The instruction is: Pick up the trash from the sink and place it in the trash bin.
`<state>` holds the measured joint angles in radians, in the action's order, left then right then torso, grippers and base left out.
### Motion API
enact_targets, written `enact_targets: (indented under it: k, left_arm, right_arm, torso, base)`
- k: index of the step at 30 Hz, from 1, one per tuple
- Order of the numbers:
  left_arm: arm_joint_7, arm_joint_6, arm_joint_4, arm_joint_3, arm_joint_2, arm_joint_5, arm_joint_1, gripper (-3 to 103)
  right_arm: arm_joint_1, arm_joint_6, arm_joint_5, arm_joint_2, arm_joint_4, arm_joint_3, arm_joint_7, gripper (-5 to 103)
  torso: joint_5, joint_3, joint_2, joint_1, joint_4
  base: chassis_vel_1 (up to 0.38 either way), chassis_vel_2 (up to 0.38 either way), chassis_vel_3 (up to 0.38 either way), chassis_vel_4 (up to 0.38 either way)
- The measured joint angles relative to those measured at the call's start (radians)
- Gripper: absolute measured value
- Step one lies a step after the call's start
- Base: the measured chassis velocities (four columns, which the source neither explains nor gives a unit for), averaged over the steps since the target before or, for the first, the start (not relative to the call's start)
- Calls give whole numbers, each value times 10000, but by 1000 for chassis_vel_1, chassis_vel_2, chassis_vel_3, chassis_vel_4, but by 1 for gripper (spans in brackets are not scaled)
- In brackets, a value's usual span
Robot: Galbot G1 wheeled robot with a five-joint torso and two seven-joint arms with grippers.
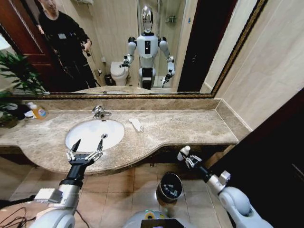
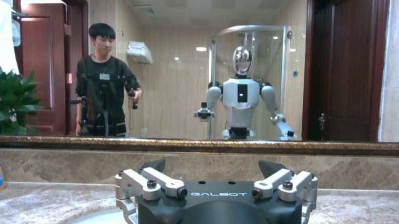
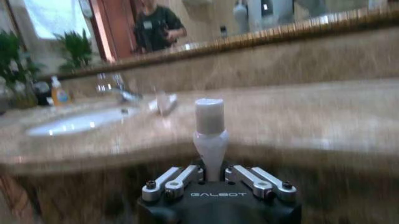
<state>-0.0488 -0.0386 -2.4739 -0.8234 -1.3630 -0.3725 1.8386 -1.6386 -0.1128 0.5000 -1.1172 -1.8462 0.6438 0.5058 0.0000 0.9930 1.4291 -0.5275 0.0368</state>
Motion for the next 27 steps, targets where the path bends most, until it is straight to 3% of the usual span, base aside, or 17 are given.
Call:
enact_targets:
  k: [5, 14, 27]
  left_arm:
    - [0, 0, 0, 0, 0, 0, 0, 100]
    - [0, 0, 0, 0, 0, 0, 0, 100]
    - [0, 0, 0, 0, 0, 0, 0, 100]
  right_arm:
    - [416, -448, -743, -494, 1557, -250, 64, 13]
    - [1230, -509, -1648, -1245, 3284, -601, -209, 13]
    - [2792, -1097, -3817, -2579, 6629, -718, -1222, 13]
  torso:
    - [0, 0, 0, 0, 1]
    - [-2, 1, 0, 0, 0]
    - [-1, 1, 0, -1, 0]
  base:
    - [0, 0, 0, 0]
    - [0, 0, 0, 0]
    - [0, 0, 0, 0]
